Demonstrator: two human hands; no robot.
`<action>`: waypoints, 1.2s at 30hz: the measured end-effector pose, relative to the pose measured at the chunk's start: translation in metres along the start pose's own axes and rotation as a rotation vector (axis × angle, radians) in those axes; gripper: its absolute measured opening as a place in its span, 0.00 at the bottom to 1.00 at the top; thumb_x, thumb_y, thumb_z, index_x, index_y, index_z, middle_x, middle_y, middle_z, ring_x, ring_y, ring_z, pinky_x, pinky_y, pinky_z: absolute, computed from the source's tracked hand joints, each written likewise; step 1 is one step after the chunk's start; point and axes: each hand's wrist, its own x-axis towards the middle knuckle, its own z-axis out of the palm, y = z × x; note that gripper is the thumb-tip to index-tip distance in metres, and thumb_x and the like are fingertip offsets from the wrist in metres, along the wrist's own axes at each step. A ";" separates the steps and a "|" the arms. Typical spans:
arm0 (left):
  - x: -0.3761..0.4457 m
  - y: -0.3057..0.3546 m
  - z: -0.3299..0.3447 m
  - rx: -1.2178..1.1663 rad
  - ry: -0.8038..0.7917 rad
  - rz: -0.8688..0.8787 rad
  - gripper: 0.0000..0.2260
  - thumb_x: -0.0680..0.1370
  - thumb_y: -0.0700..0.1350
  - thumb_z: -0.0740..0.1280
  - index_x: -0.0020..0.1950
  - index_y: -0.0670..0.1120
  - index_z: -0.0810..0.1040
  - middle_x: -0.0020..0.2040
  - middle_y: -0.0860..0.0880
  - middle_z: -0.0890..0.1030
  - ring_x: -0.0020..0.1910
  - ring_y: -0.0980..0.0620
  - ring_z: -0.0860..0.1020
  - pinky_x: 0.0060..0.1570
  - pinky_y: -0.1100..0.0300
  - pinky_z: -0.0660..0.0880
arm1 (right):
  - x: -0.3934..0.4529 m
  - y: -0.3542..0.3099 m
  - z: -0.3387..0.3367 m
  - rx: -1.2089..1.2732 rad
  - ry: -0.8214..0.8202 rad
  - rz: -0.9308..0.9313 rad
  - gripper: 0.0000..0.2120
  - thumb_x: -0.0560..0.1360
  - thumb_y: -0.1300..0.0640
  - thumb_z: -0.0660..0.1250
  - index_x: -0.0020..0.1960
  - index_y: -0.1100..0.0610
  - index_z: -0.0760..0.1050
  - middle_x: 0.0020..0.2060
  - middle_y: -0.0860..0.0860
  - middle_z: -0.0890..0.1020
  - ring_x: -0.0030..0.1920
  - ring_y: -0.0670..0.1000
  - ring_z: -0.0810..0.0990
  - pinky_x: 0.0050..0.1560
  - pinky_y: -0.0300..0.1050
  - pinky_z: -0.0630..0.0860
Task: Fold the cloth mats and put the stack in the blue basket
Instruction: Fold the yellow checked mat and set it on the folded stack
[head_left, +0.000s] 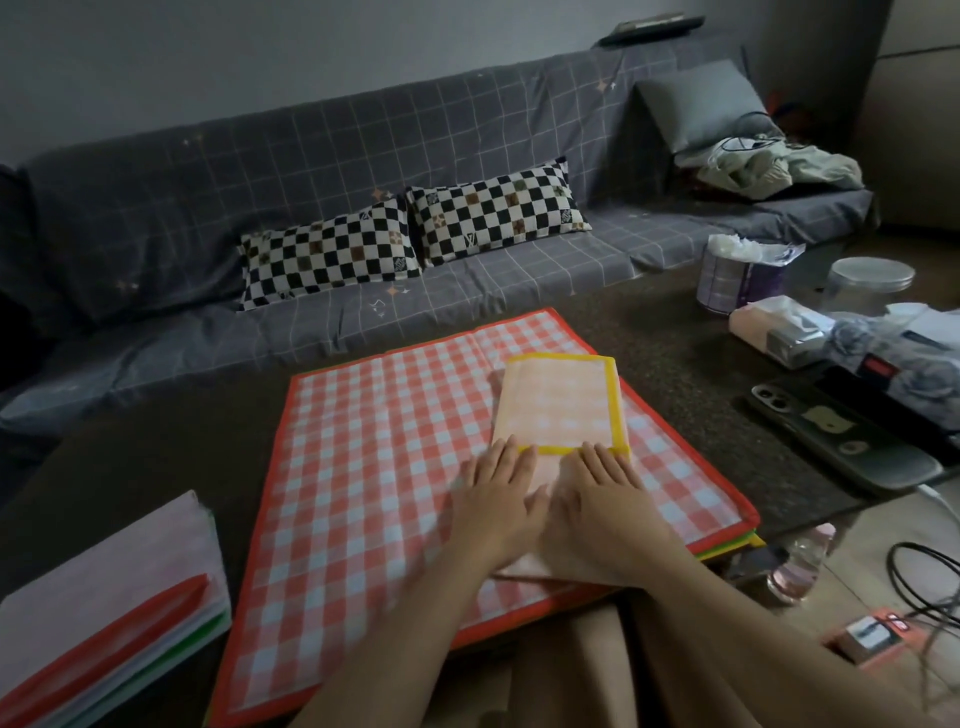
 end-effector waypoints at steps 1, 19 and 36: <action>0.000 -0.001 0.001 -0.009 -0.002 -0.007 0.26 0.82 0.58 0.45 0.79 0.52 0.45 0.79 0.52 0.43 0.77 0.54 0.40 0.75 0.50 0.39 | -0.003 -0.001 0.003 0.029 0.025 0.016 0.37 0.76 0.38 0.29 0.77 0.59 0.46 0.77 0.54 0.48 0.77 0.51 0.43 0.75 0.46 0.39; 0.017 0.001 -0.025 -0.067 0.156 -0.050 0.28 0.80 0.60 0.50 0.66 0.41 0.74 0.69 0.45 0.70 0.68 0.45 0.66 0.69 0.53 0.58 | -0.005 -0.003 -0.026 0.047 0.102 0.082 0.31 0.78 0.42 0.53 0.75 0.57 0.54 0.74 0.53 0.53 0.73 0.54 0.54 0.72 0.48 0.53; 0.067 -0.001 -0.010 -0.570 0.364 -0.458 0.12 0.79 0.50 0.64 0.55 0.42 0.74 0.55 0.45 0.74 0.50 0.45 0.75 0.49 0.56 0.72 | 0.058 0.035 -0.010 0.769 0.308 0.615 0.19 0.73 0.50 0.69 0.60 0.57 0.75 0.57 0.58 0.78 0.47 0.58 0.80 0.48 0.50 0.78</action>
